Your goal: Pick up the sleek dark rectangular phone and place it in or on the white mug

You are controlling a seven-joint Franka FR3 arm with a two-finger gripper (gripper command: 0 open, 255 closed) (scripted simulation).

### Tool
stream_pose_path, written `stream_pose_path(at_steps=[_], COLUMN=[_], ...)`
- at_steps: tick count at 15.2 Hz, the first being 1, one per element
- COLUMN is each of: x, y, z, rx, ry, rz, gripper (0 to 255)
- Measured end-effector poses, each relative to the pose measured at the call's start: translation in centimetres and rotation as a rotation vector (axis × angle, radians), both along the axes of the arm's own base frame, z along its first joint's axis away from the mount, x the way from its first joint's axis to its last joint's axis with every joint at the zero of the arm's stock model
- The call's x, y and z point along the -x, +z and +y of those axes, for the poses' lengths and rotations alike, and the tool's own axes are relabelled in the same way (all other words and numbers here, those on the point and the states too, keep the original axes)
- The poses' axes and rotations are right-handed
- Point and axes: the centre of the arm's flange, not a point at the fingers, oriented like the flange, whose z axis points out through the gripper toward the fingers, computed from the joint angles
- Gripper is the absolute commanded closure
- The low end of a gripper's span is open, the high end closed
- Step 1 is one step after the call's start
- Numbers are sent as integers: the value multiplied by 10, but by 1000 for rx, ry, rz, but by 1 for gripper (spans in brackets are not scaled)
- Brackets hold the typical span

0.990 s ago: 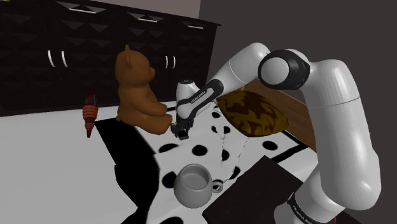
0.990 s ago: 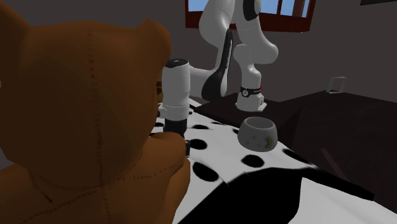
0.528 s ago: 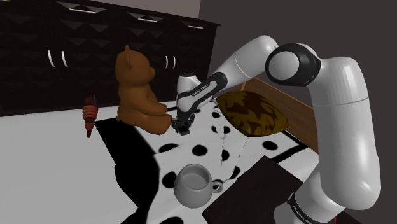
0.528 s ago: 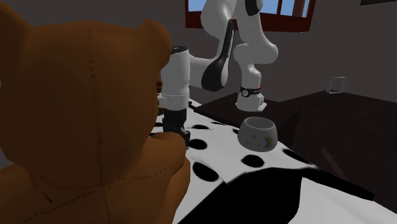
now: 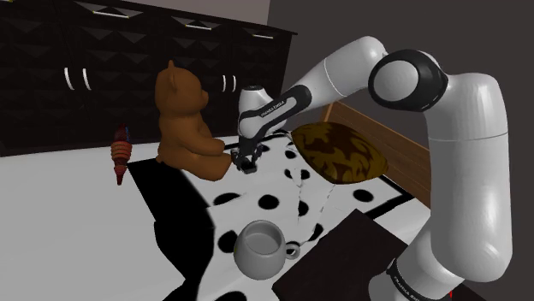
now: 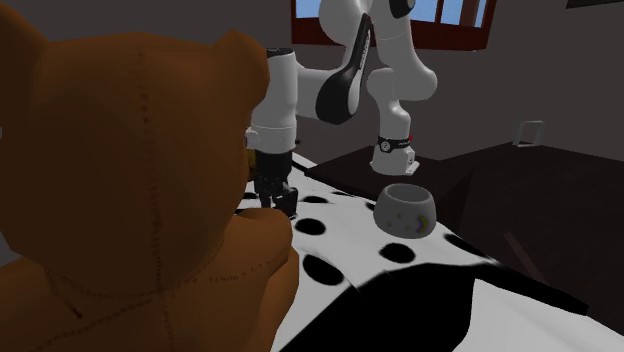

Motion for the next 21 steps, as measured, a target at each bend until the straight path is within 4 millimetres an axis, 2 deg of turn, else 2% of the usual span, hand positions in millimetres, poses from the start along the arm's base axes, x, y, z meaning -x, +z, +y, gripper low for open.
stream_pose_path(at_steps=[16, 19, 21], x=[2, 25, 51], y=[84, 91, 87], z=[0, 11, 22], rx=[0, 0, 0], ry=[0, 0, 0], rz=[0, 0, 0], gripper=[255, 255, 255])
